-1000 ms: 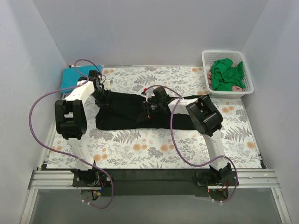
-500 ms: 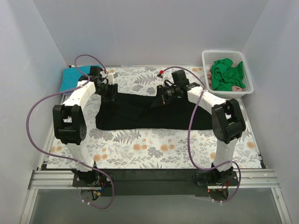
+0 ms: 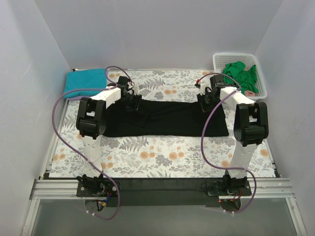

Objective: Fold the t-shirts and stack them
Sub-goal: Fold the tshirt

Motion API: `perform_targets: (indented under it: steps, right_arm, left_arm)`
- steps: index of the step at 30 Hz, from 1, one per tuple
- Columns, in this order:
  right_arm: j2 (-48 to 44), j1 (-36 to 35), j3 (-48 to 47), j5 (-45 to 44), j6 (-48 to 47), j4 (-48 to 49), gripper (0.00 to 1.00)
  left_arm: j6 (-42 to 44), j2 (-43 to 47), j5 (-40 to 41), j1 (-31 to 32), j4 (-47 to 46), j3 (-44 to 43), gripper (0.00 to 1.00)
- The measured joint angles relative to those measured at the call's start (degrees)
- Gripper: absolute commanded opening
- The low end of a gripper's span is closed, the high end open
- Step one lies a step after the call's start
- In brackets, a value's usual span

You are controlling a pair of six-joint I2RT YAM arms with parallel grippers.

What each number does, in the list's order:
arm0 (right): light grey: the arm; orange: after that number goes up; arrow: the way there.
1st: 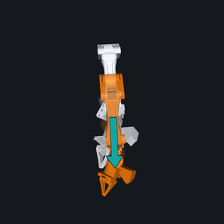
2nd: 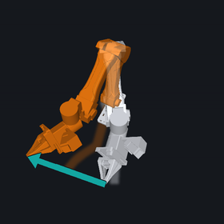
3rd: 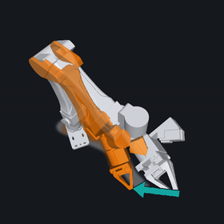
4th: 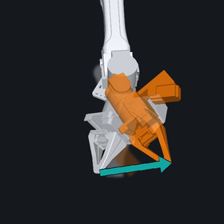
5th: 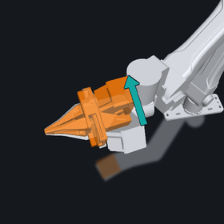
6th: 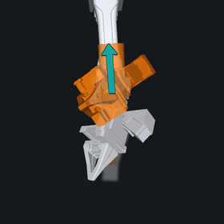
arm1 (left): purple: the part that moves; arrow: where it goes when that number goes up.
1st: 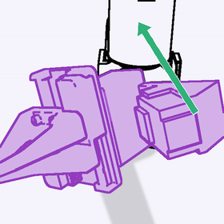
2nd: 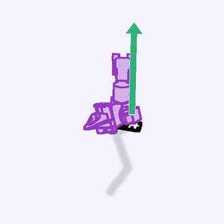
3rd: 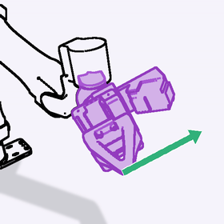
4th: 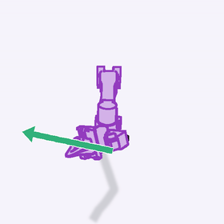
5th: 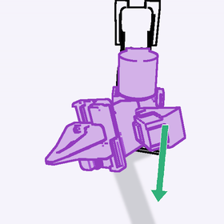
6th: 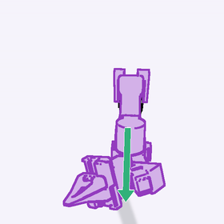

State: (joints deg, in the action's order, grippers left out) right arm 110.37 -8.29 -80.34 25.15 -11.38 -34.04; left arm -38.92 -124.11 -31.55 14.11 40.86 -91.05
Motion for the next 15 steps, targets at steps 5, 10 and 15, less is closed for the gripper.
perform_targets:
  steps: [5, 10, 15]
  right_arm:
    - [1.97, -0.48, 0.02, -7.89, -6.49, -4.28, 0.06]
    - [3.98, -0.94, -0.24, -12.2, -10.32, -6.14, 0.05]
    - [2.43, -3.43, 1.44, -15.69, -12.92, -6.51, 0.05]
  left_arm:
    - [0.24, -1.51, 0.63, -0.15, 2.1, -3.3, 0.3]
    - [2.01, -0.87, 3.41, -0.35, 4.66, -5.6, 0.38]
    - [2.64, 6.97, 7.1, -1.84, 6.25, -1.14, 0.52]
